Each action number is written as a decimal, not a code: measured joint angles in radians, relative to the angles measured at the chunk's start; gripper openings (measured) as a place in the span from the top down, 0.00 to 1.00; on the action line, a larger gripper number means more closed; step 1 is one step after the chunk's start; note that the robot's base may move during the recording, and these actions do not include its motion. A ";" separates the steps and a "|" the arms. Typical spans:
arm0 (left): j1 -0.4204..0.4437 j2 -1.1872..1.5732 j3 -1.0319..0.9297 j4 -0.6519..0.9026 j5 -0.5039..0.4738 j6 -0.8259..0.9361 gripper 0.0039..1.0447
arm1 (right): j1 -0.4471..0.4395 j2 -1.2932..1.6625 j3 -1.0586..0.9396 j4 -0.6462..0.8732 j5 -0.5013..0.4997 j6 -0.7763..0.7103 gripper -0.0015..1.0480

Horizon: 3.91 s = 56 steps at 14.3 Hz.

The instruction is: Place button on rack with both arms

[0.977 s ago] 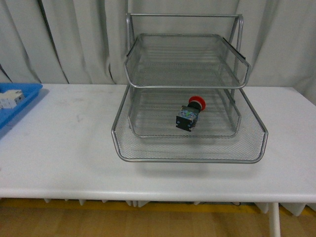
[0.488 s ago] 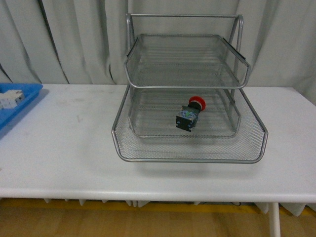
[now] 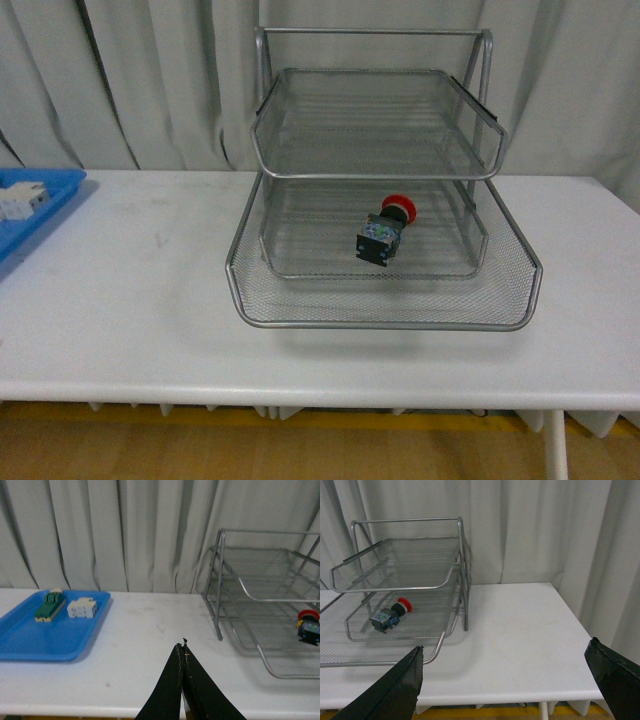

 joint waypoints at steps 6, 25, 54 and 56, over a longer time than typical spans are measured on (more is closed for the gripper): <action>0.000 0.003 0.000 -0.007 0.000 0.000 0.84 | 0.000 0.000 0.000 0.000 0.000 0.000 0.06; 0.000 0.003 0.000 -0.007 0.000 0.003 0.06 | 0.245 1.503 0.719 0.183 -0.225 0.184 0.68; 0.000 0.003 0.000 -0.007 0.000 0.003 0.06 | 0.236 2.131 1.297 0.110 -0.113 -0.035 0.98; 0.000 0.003 0.000 -0.007 0.000 0.003 0.06 | 0.242 2.084 1.221 0.108 -0.134 -0.023 0.98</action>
